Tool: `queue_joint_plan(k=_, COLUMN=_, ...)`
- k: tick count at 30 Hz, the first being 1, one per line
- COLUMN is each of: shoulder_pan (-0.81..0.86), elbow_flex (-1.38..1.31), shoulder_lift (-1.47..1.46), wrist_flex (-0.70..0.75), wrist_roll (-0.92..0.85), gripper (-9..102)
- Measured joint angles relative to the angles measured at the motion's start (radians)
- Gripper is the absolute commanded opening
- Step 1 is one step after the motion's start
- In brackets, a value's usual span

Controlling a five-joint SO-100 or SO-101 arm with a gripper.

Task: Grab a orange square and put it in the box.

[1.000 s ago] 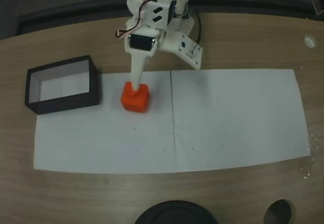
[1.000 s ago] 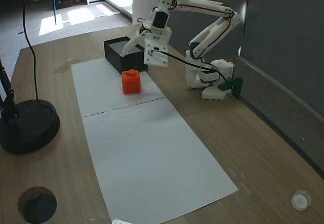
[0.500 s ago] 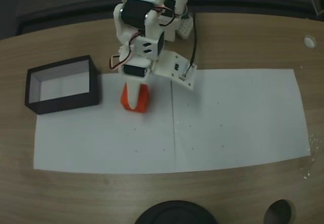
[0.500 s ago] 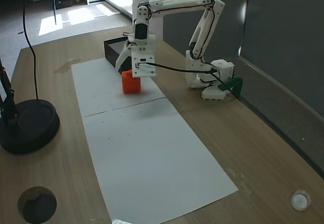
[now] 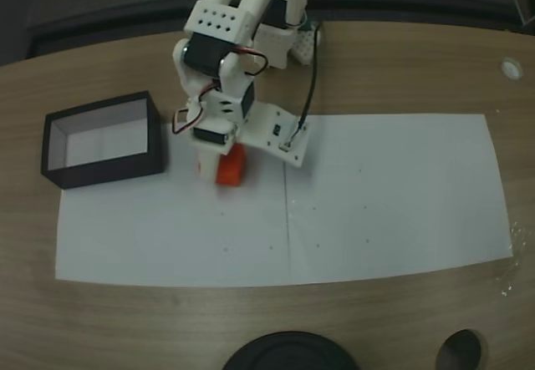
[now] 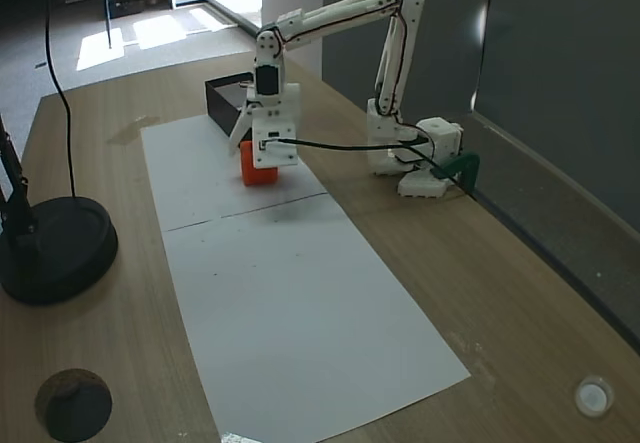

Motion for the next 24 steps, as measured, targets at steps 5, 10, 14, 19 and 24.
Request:
queue_joint_plan(k=5, shoulder_pan=-0.005, elbow_flex=-0.015, shoulder_lift=-0.04, wrist_flex=-0.025, wrist_roll=0.002, gripper=10)
queue_joint_plan(k=10, shoulder_pan=-0.008, elbow_flex=-0.031, shoulder_lift=-0.049, wrist_flex=-0.025, wrist_roll=0.0, gripper=8)
queue_joint_plan(k=14, shoulder_pan=0.021, elbow_flex=-0.064, shoulder_lift=-0.052, wrist_flex=-0.003, wrist_roll=0.0, gripper=9)
queue_joint_plan(k=19, shoulder_pan=0.153, elbow_flex=-0.27, shoulder_lift=-0.046, wrist_flex=0.094, wrist_roll=0.0, gripper=9)
queue_joint_plan(k=24, shoulder_pan=0.256, elbow_flex=-0.581, shoulder_lift=0.029, wrist_flex=0.244, wrist_roll=0.0, gripper=10)
